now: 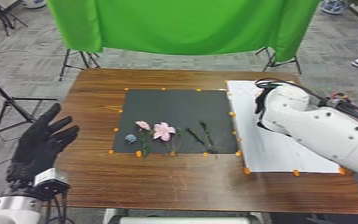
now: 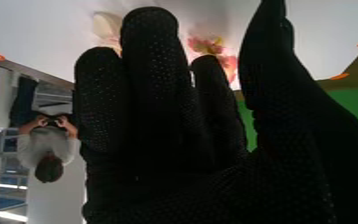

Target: Arrange flowers

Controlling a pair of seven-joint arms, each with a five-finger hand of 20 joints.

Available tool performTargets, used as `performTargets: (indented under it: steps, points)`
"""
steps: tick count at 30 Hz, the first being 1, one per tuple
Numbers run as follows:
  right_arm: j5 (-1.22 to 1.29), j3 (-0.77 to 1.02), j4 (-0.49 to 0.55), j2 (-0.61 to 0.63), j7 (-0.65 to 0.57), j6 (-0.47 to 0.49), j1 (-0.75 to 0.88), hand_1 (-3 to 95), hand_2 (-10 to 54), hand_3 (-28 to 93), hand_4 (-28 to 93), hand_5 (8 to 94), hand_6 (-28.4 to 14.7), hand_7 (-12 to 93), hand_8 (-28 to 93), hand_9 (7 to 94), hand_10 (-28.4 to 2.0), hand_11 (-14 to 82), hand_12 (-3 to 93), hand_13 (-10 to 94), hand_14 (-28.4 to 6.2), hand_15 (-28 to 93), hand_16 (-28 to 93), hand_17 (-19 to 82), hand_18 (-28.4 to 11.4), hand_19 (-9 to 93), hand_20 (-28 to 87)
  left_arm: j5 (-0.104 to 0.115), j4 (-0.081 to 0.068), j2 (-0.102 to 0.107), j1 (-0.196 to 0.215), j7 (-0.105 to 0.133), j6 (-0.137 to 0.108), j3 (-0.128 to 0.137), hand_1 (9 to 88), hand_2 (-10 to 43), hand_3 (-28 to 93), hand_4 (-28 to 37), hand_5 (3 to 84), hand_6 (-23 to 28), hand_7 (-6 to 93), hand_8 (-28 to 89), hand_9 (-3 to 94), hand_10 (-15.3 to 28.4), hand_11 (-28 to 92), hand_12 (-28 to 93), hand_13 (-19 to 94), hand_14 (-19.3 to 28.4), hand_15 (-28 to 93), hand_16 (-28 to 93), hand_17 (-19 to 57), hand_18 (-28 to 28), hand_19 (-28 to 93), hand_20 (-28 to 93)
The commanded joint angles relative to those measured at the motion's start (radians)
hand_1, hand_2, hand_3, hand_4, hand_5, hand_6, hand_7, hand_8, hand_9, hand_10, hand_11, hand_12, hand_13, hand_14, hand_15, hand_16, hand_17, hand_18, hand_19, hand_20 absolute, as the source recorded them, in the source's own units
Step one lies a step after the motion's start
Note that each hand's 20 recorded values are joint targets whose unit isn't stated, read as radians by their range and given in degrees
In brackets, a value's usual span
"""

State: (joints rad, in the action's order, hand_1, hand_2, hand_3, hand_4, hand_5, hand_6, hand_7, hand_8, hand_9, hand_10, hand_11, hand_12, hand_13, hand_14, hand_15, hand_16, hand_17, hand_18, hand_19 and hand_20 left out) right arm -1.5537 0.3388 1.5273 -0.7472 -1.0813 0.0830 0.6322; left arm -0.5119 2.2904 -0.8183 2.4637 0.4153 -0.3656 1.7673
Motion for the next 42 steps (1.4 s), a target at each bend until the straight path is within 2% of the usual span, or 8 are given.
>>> performTargets:
  steps: [1, 12, 20, 29, 39, 40, 41, 42]
  points:
    - [0.009, 0.020, -0.020, -0.017, 0.010, 0.033, 0.011, 41.3, -7.9, 75, -25, 48.7, -4.6, 12, -10, 64.7, -17.5, 17.2, 14.5, 74, -10.9, 54, 12, 54, -12.4, 93, -17, -0.014, -0.004, -0.025, -0.007, -0.012, 0.018, -0.004, 29.1, 7.4, 62, -20.7, 32.1, 7.9, 6.6, -7, 27.7, 18.9, 23, 11, 20, 27.9, 56, -12, -8.7, 28.4, 53, 0]
    - [-0.056, -0.058, -0.020, -0.028, 0.000, -0.039, -0.009, 45.1, -6.4, 72, -27, 57.2, 1.5, 15, -11, 67.5, -12.2, 15.9, 14.3, 75, -9.8, 53, 12, 53, -12.4, 93, -19, -0.026, -0.006, -0.032, -0.016, -0.022, 0.028, -0.006, 29.0, 7.4, 61, -20.7, 32.2, 7.9, 6.7, -7, 27.6, 19.0, 23, 11, 20, 27.7, 56, -12, -8.7, 28.4, 53, 0]
    - [-0.041, -0.059, -0.028, -0.025, -0.001, -0.056, -0.015, 41.0, -5.4, 72, -26, 52.4, -3.8, 13, -10, 67.3, -15.9, 16.8, 14.5, 76, -10.5, 53, 12, 55, -12.2, 93, -20, -0.033, -0.008, -0.043, -0.026, -0.033, 0.034, -0.010, 29.0, 7.5, 62, -20.8, 32.2, 7.9, 6.6, -7, 27.6, 19.0, 23, 11, 20, 27.8, 56, -12, -8.7, 28.4, 53, 0]
    - [-0.006, -0.010, -0.032, -0.040, 0.026, 0.010, 0.023, 40.9, -3.2, 72, -27, 45.4, 0.0, 13, -11, 62.5, -15.8, 16.0, 14.4, 72, -10.9, 55, 12, 53, -12.1, 93, -24, -0.036, -0.008, -0.053, -0.028, -0.039, 0.036, -0.010, 29.0, 7.5, 62, -20.9, 32.2, 7.9, 6.6, -7, 27.6, 18.9, 23, 11, 20, 27.8, 56, -12, -8.7, 28.4, 53, 0]
    - [-0.111, -0.118, -0.024, -0.024, 0.056, -0.137, -0.007, 54.1, -3.8, 62, -28, 70.6, 3.3, 16, -4, 74.1, -9.7, 14.4, 14.6, 78, -6.8, 51, 13, 54, -10.9, 93, -21, -0.043, -0.009, -0.063, -0.034, -0.048, 0.042, -0.013, 28.8, 7.6, 62, -21.2, 32.2, 7.9, 6.7, -7, 27.7, 18.9, 24, 11, 20, 27.7, 56, -12, -8.7, 28.4, 53, 0]
    - [-0.123, -0.134, -0.026, -0.023, 0.062, -0.157, -0.017, 55.0, -3.6, 62, -28, 73.8, 3.4, 15, -3, 76.5, -8.6, 12.1, 17.1, 79, -6.2, 50, 14, 54, -10.8, 93, -20, -0.035, -0.008, -0.054, -0.027, -0.034, 0.040, -0.014, 28.8, 7.7, 62, -21.2, 32.2, 7.9, 6.7, -7, 27.6, 18.9, 24, 11, 20, 27.7, 56, -12, -8.7, 28.4, 53, 0]
    - [-0.128, -0.136, -0.018, -0.015, 0.060, -0.167, -0.012, 55.5, -3.5, 62, -28, 75.5, 3.6, 15, -2, 78.6, -7.7, 10.8, 18.5, 79, -5.8, 50, 14, 55, -10.5, 93, -18, -0.047, -0.010, -0.066, -0.037, -0.057, 0.046, -0.013, 28.8, 7.7, 61, -21.3, 32.2, 7.9, 6.7, -7, 27.6, 18.8, 24, 11, 20, 27.7, 56, -12, -8.7, 28.4, 53, 0]
    - [-0.135, -0.143, -0.018, -0.016, 0.062, -0.170, -0.020, 55.6, -3.8, 63, -28, 77.2, 3.9, 15, -1, 80.2, -7.2, 9.6, 19.9, 80, -5.3, 50, 15, 55, -10.2, 93, -17, -0.041, -0.009, -0.061, -0.034, -0.045, 0.038, -0.016, 28.8, 7.7, 61, -21.3, 32.2, 7.9, 6.8, -7, 27.6, 18.9, 24, 11, 20, 27.7, 56, -12, -8.7, 28.4, 53, 0]
